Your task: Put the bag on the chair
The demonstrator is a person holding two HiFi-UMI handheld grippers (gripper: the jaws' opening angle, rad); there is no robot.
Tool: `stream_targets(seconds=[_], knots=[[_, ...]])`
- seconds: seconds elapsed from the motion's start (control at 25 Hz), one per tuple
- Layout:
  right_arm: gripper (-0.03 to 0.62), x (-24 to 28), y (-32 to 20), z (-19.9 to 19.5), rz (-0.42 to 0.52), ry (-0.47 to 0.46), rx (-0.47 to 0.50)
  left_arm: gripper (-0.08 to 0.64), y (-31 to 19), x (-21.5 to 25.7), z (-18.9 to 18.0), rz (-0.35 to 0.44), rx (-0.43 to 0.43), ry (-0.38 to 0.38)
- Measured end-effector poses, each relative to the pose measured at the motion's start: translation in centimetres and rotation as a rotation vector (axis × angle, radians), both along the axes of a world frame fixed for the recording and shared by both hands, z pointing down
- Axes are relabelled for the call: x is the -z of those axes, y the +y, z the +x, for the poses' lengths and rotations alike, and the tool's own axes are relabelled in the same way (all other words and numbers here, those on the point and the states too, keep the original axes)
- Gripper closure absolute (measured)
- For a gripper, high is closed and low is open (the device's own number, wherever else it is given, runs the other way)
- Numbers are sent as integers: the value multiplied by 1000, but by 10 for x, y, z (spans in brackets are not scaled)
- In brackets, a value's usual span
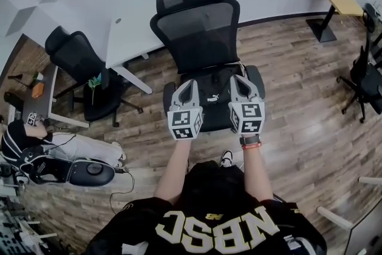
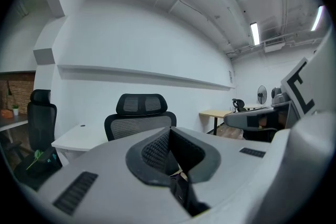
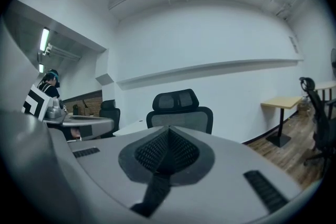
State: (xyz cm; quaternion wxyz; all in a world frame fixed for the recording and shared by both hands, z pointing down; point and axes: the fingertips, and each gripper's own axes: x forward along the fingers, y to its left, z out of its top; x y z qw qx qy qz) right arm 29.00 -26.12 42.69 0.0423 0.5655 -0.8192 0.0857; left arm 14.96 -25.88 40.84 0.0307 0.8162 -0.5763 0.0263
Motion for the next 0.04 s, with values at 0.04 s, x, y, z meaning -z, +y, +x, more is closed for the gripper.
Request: stream_targets(seconds=[0.04], knots=[[584, -1, 3, 1, -7, -4, 10, 546, 3, -1, 3, -2, -6, 0]])
